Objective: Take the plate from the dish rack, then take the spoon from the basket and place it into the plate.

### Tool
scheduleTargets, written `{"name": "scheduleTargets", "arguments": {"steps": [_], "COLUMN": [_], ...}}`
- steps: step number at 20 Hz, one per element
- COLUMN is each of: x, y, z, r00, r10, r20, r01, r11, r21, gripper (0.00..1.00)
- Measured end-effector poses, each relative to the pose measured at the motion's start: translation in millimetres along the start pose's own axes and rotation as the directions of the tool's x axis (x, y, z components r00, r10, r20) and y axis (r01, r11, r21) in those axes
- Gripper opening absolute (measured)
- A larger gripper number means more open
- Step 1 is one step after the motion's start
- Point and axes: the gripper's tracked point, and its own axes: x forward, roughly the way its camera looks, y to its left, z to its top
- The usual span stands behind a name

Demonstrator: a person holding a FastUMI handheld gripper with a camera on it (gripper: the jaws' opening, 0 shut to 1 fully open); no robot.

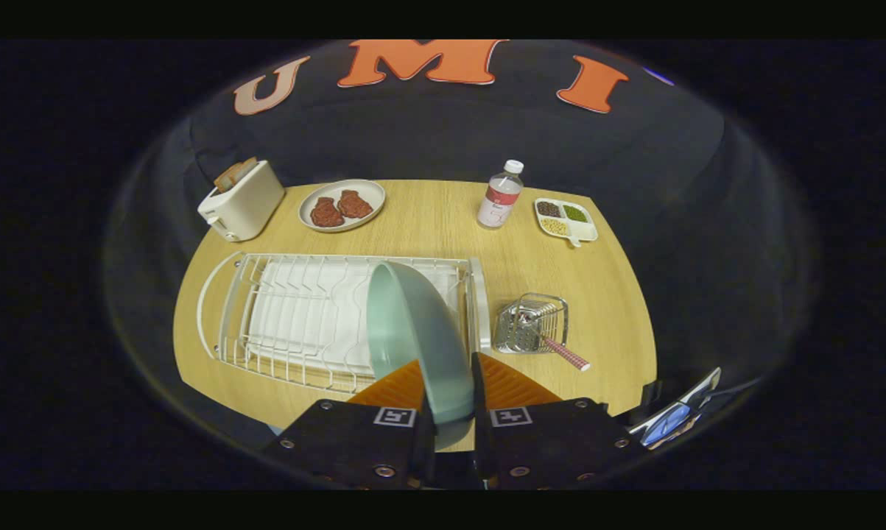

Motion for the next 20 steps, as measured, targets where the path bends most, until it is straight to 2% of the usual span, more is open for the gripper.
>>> {"name": "scheduleTargets", "arguments": {"steps": [8,13,20], "x": [-23,-14,-12], "y": [-37,-57,-57], "z": [-53,-88,-130], "r00": [0.99,0.985,0.964], "r10": [0.141,0.167,0.26], "r20": [0.001,-0.031,-0.051], "r01": [-0.14,-0.163,-0.251], "r11": [0.987,0.981,0.958], "r21": [0.08,0.108,0.14], "gripper": [0.22,0.22,0.22]}}
